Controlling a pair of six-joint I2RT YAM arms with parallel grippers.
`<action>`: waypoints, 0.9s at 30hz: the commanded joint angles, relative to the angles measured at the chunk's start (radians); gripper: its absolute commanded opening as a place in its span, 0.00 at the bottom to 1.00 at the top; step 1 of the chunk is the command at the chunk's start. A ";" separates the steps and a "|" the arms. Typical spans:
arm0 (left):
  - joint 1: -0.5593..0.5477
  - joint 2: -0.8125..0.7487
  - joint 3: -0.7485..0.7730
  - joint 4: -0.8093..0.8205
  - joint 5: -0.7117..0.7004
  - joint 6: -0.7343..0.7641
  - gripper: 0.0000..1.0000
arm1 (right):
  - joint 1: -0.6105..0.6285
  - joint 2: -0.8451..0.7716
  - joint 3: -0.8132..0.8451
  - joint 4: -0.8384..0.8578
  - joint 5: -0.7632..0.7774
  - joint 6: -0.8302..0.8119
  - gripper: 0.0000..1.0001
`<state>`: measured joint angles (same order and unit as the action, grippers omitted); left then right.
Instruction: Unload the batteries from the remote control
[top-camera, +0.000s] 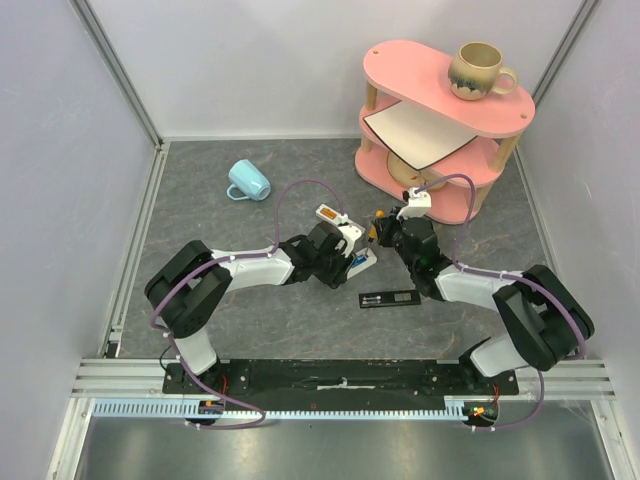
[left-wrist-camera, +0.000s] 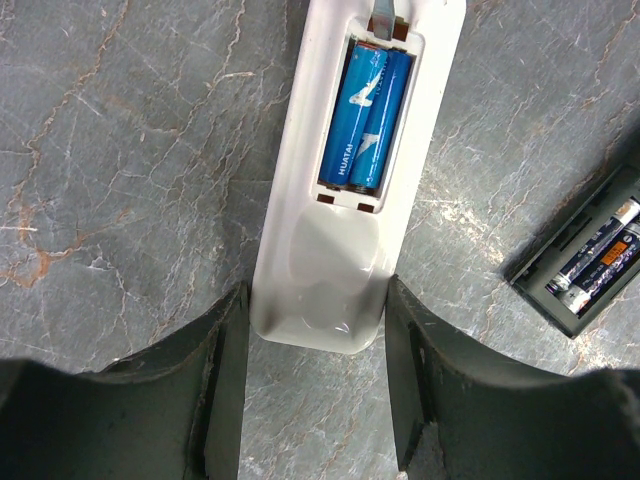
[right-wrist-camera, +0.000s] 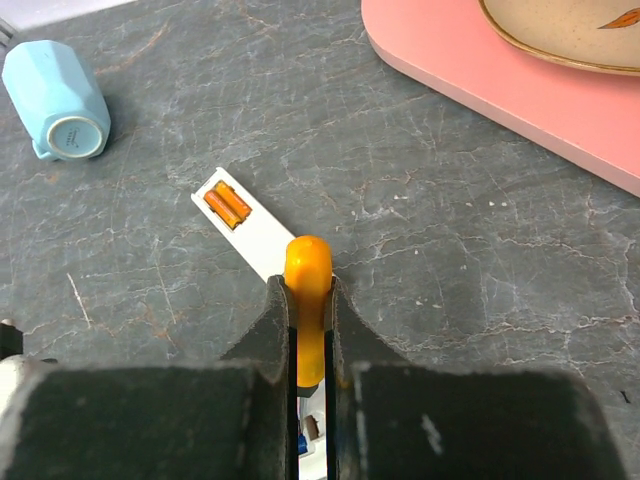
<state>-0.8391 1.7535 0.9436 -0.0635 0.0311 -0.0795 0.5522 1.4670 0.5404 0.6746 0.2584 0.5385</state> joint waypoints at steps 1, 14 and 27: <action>0.002 0.038 0.009 -0.013 0.024 0.007 0.02 | -0.005 -0.048 0.010 0.045 -0.022 0.002 0.00; 0.002 0.046 0.014 -0.018 0.026 0.009 0.02 | -0.005 0.016 0.015 0.063 -0.056 0.018 0.00; 0.000 0.050 0.018 -0.019 0.030 0.011 0.02 | -0.005 -0.042 0.013 0.042 0.010 -0.009 0.00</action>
<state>-0.8391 1.7599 0.9520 -0.0654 0.0334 -0.0795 0.5518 1.4544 0.5404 0.6952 0.2283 0.5518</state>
